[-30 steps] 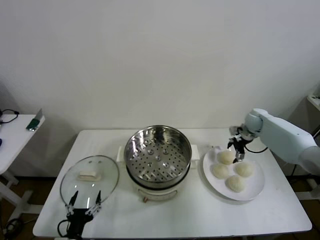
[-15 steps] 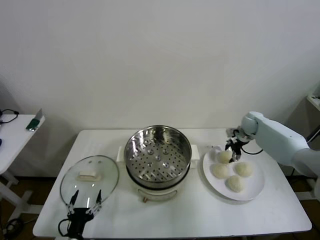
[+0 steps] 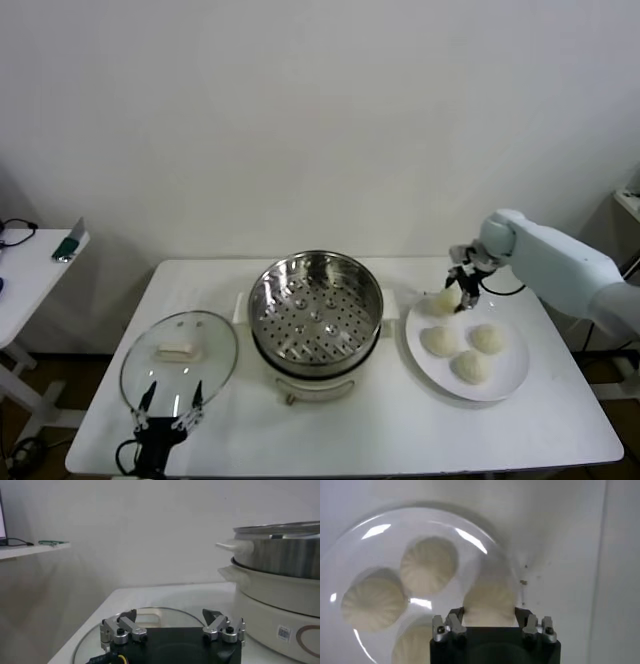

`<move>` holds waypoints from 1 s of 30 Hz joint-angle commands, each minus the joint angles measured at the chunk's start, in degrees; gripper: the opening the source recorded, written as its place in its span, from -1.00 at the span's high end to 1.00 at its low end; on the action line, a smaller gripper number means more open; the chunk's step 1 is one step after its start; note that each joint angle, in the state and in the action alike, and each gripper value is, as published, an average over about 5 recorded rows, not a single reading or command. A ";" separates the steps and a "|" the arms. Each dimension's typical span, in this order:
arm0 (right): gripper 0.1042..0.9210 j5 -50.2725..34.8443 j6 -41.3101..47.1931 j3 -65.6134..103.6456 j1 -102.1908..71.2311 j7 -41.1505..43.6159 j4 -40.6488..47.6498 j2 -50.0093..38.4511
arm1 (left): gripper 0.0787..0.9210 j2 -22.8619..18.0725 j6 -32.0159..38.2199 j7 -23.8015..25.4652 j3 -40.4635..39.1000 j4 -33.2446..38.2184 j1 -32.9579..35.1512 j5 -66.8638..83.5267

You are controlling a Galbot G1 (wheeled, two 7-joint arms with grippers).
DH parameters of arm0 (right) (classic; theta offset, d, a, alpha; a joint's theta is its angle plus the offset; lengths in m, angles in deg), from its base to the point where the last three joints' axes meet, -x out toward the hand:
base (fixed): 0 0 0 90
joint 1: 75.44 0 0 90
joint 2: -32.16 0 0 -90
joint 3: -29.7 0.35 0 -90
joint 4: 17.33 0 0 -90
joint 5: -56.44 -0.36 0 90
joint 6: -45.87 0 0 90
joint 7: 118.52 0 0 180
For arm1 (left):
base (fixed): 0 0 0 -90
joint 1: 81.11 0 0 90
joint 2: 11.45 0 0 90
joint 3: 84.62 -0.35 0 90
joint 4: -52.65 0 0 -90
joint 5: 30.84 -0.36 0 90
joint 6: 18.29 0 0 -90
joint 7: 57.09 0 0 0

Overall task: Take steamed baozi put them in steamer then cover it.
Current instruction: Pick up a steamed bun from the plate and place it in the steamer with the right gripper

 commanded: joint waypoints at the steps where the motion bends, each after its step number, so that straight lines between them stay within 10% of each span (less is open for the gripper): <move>1: -0.43 -9.84 -4.11 -14.87 22.22 0.77 -13.04 -1.26 | -0.77 -0.06 0.04 -0.03 -0.04 0.22 0.06 -0.27; 13: -0.41 -12.85 -19.58 -16.84 38.87 -1.24 -40.29 11.40 | -0.77 0.07 -0.19 -0.14 -0.11 0.04 -0.68 -0.73; 30: -0.41 15.41 -27.79 -12.37 9.24 -7.18 -16.59 21.03 | -0.77 -0.16 0.70 -1.15 -0.04 0.02 -0.25 -0.75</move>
